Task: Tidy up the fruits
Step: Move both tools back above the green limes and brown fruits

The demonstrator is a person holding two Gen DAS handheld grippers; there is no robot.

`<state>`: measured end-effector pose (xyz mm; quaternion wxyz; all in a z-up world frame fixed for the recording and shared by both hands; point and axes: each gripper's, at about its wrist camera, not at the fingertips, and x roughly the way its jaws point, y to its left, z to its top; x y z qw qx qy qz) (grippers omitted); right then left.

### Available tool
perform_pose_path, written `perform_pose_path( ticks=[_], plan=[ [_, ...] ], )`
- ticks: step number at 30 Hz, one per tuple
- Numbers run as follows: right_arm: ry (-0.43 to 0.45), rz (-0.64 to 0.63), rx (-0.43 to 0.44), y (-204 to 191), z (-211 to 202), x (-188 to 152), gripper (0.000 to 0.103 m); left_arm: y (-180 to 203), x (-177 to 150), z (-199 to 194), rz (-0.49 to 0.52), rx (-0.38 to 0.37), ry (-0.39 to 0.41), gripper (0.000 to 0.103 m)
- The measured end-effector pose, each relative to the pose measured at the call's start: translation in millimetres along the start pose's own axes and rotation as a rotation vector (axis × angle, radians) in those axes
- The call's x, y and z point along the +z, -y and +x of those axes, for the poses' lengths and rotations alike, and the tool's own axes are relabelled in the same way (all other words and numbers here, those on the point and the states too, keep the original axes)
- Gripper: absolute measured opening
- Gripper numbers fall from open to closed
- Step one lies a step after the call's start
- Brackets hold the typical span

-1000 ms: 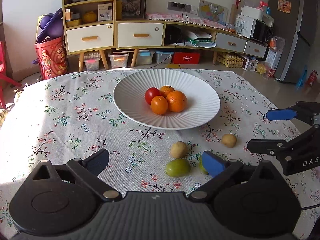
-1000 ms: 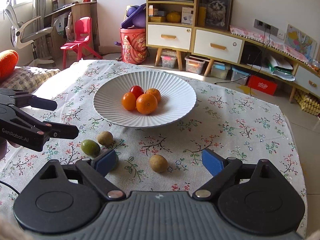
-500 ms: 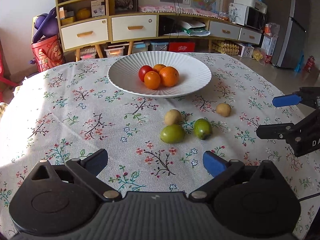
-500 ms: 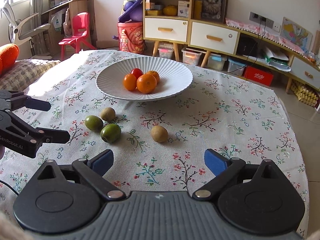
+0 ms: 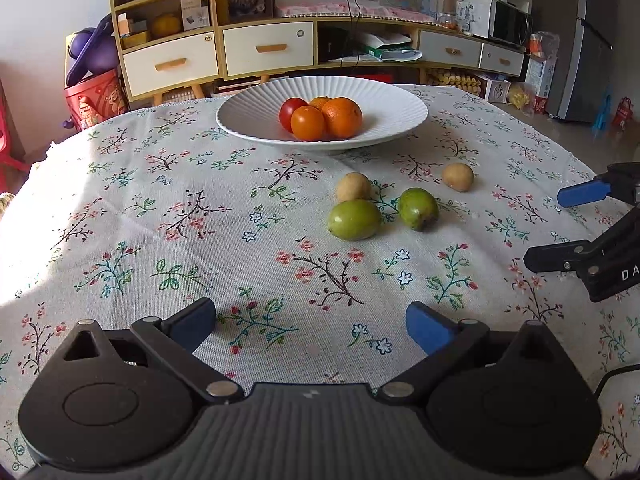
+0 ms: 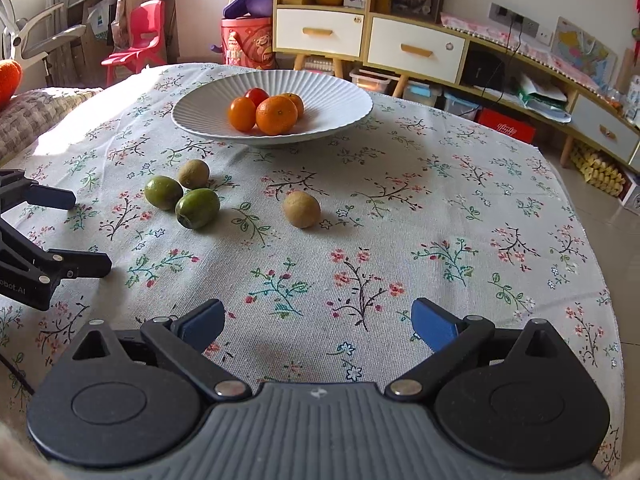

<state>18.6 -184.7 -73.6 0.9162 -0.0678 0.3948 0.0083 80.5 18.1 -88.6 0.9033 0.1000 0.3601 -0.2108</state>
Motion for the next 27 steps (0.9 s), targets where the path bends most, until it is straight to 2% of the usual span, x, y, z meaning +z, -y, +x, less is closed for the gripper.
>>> perform_pose_path(
  ticks=[5,8,15,22,27],
  plan=[
    [0.022,0.024,0.013,3,4,-7,0.102,0,-3,1,-0.007,-0.004,0.037,0.093],
    [0.044,0.085,0.051,10,7,-10,0.103,1,-1,4,-0.016,-0.005,0.039,0.093],
    [0.115,0.091,0.046,7,15,-7,0.103,4,7,13,-0.034,0.013,0.037,0.093],
    [0.119,0.094,0.041,5,23,6,0.103,6,16,23,-0.057,0.04,0.043,0.092],
    [0.121,0.09,0.039,5,26,10,0.103,9,21,26,-0.058,0.035,0.062,0.082]
  ],
)
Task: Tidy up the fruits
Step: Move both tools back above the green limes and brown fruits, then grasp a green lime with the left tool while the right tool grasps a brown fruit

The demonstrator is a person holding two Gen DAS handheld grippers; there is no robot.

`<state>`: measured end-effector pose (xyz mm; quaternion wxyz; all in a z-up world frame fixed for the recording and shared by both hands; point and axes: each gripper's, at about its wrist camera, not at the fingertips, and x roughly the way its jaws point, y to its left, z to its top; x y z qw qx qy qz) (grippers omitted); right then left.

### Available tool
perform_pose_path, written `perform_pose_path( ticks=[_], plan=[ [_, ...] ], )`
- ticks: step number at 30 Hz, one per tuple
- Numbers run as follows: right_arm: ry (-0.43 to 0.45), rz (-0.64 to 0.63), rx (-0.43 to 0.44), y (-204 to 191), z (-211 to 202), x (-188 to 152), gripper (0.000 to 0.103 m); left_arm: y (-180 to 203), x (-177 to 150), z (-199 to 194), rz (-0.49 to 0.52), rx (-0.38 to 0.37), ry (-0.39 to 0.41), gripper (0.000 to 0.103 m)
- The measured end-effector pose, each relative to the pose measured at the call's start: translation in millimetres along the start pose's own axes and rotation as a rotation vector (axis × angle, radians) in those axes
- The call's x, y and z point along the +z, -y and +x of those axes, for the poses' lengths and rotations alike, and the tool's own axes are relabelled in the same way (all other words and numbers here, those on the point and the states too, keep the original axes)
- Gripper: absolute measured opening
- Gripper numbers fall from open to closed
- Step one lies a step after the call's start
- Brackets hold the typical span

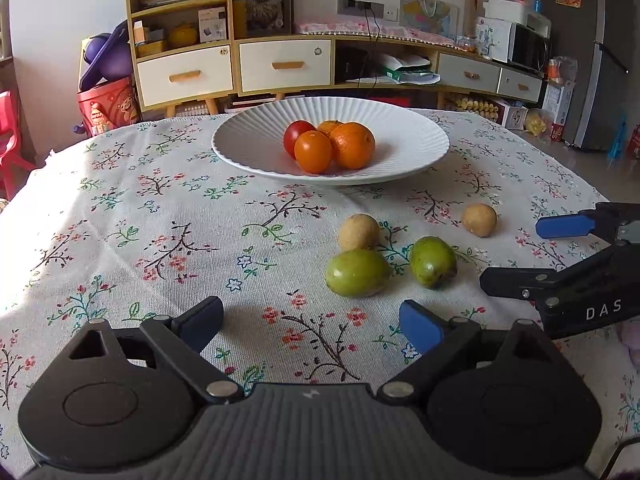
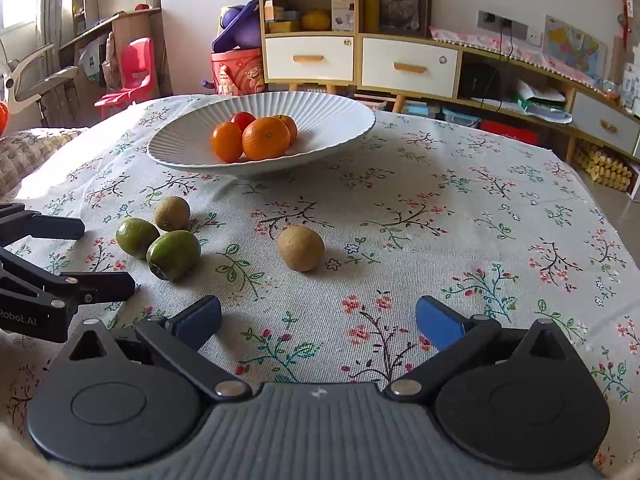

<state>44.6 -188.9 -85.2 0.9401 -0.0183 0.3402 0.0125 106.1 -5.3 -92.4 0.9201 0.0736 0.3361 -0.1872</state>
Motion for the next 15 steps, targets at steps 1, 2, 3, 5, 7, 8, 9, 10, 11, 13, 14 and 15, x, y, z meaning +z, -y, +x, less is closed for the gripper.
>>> perform_pose_path(
  ticks=[1,2,3,5,7,8,9,10,11,13,14,15],
  plan=[
    [0.0,-0.001,0.0,0,0,0,0.103,1,1,0,0.001,-0.002,0.005,0.08],
    [0.001,-0.001,0.0,-1,1,1,0.102,2,1,0,0.001,-0.001,0.008,0.076],
    [0.003,-0.002,0.002,-1,1,2,0.1,4,2,0,0.0,0.001,0.011,0.072],
    [0.006,-0.005,0.004,-2,2,4,0.097,7,3,-1,0.0,0.001,0.013,0.066],
    [0.01,-0.007,0.009,-3,3,6,0.092,9,5,0,-0.002,-0.004,0.014,0.059],
    [0.012,-0.008,0.01,-3,5,8,0.09,9,5,0,-0.001,-0.006,0.015,0.056],
    [0.014,-0.009,0.011,-3,5,9,0.087,10,6,0,-0.002,-0.008,0.016,0.052],
    [0.015,-0.01,0.012,-4,6,10,0.083,10,7,1,-0.003,-0.014,0.017,0.05],
    [0.017,-0.011,0.014,-4,6,11,0.081,10,7,1,-0.004,-0.015,0.017,0.047],
    [0.018,-0.015,0.019,-5,7,14,0.071,11,8,2,-0.006,-0.02,0.018,0.043],
    [0.019,-0.017,0.021,-6,7,15,0.069,11,8,2,-0.005,-0.024,0.018,0.04],
    [0.02,-0.019,0.024,-6,7,15,0.065,12,9,2,-0.005,-0.026,0.018,0.037]
  ],
)
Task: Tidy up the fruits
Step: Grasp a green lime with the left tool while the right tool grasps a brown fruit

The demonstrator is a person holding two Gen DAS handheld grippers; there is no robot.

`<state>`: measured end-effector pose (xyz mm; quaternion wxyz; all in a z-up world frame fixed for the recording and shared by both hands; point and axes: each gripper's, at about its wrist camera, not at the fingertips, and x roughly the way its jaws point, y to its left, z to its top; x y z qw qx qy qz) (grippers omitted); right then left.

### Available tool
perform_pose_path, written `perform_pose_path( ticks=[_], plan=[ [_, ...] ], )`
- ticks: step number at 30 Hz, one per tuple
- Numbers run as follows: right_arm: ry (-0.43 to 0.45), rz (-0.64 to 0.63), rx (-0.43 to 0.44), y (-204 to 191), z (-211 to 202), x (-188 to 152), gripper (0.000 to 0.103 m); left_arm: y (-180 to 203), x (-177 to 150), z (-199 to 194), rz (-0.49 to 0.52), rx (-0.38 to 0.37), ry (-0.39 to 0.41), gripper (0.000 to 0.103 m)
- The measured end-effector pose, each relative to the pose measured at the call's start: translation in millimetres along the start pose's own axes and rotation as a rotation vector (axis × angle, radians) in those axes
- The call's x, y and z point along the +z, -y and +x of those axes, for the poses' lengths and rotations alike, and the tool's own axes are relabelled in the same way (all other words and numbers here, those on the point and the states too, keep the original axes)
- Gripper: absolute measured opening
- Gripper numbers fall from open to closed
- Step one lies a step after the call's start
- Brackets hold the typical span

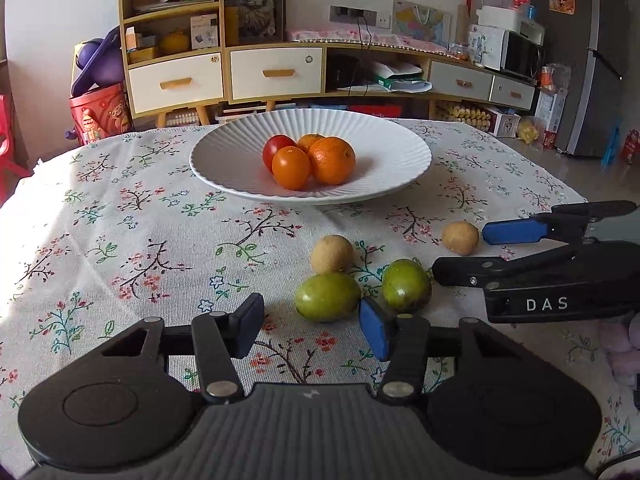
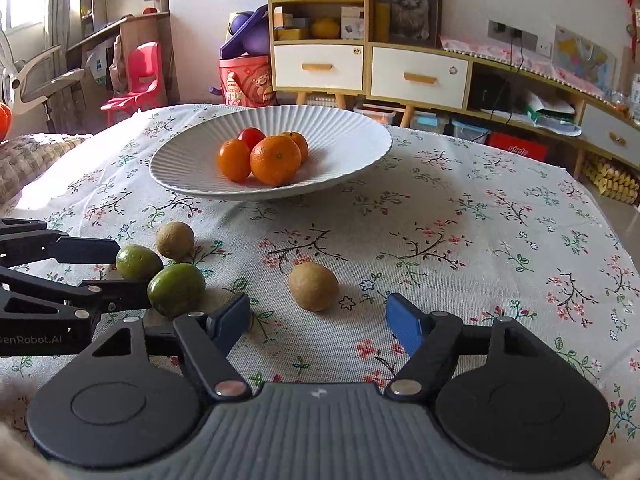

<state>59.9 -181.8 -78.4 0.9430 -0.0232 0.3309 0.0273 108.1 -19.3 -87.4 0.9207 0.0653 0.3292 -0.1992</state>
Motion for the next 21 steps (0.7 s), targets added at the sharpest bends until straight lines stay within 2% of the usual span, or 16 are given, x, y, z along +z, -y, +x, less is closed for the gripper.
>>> perform_pose_path(
  ticks=[8,11,19,21],
  plan=[
    [0.001,-0.011,0.011,-0.9,-0.3,2.5,0.049,1.5,2.2,0.4,0.0,-0.019,-0.008,0.026],
    [-0.005,-0.021,0.015,-1.4,0.5,5.2,0.04,1.9,2.5,-0.2,0.002,-0.026,-0.012,0.02],
    [-0.015,-0.003,0.011,2.6,1.8,8.8,0.023,0.6,4.5,-1.0,-0.007,-0.039,-0.022,0.019],
    [-0.02,0.001,0.011,2.8,1.5,9.4,0.023,-0.2,4.9,-1.5,-0.012,-0.045,-0.028,0.019]
  ],
)
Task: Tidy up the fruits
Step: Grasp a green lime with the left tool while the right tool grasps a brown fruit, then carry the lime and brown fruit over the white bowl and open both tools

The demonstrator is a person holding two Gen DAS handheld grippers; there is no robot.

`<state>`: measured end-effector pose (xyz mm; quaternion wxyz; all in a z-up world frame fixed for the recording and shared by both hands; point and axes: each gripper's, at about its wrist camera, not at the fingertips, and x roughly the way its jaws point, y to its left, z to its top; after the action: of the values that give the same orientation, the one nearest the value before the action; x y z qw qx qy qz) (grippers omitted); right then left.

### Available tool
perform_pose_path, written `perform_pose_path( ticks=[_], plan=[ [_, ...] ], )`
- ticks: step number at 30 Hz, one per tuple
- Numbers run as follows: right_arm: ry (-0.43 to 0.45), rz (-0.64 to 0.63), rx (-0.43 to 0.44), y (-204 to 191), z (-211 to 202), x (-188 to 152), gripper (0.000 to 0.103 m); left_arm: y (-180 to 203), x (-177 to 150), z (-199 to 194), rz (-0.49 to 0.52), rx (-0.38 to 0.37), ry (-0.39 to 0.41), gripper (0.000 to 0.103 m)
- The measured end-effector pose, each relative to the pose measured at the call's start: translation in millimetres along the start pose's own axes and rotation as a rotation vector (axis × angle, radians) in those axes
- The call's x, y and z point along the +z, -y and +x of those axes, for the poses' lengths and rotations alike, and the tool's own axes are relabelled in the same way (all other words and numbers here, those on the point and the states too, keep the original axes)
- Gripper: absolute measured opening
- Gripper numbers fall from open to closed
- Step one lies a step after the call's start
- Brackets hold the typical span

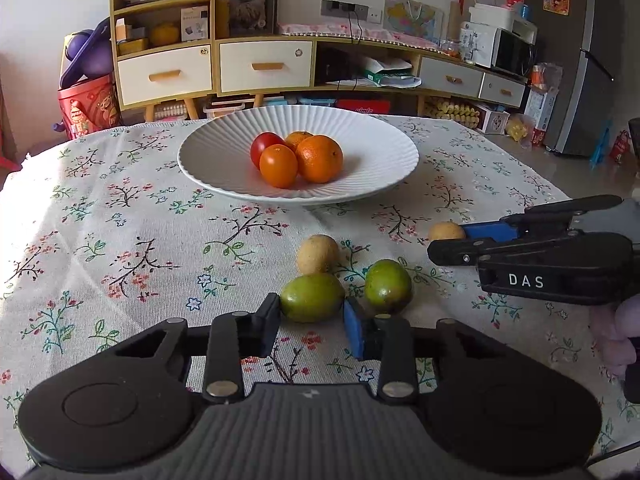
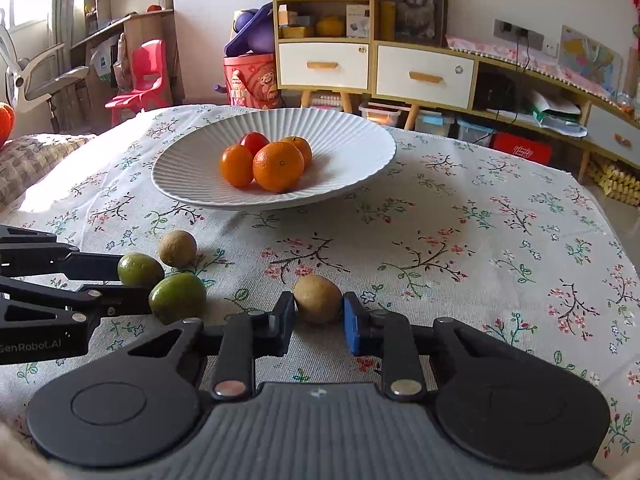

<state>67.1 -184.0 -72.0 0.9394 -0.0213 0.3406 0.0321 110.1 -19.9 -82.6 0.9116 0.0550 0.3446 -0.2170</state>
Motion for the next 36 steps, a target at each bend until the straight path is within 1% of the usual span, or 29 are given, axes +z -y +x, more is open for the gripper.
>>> perform_pose_path(
  ticks=[11,20,27,30,36],
  plan=[
    [-0.008,-0.006,0.015,-5,-6,5,0.023,-3,6,-4,-0.026,-0.016,-0.026,0.019],
    [0.001,0.005,0.029,-8,-15,17,0.023,-4,17,-12,-0.04,-0.025,-0.011,0.019],
    [0.007,0.024,0.05,-12,-21,27,0.023,-10,30,-15,-0.062,-0.018,0.005,0.019],
    [0.023,0.025,0.056,-15,-24,34,0.023,-14,38,-17,-0.078,-0.012,0.011,0.019],
    [0.04,0.028,0.048,-18,-22,48,0.023,-18,53,-16,-0.085,-0.002,0.014,0.019]
  ],
)
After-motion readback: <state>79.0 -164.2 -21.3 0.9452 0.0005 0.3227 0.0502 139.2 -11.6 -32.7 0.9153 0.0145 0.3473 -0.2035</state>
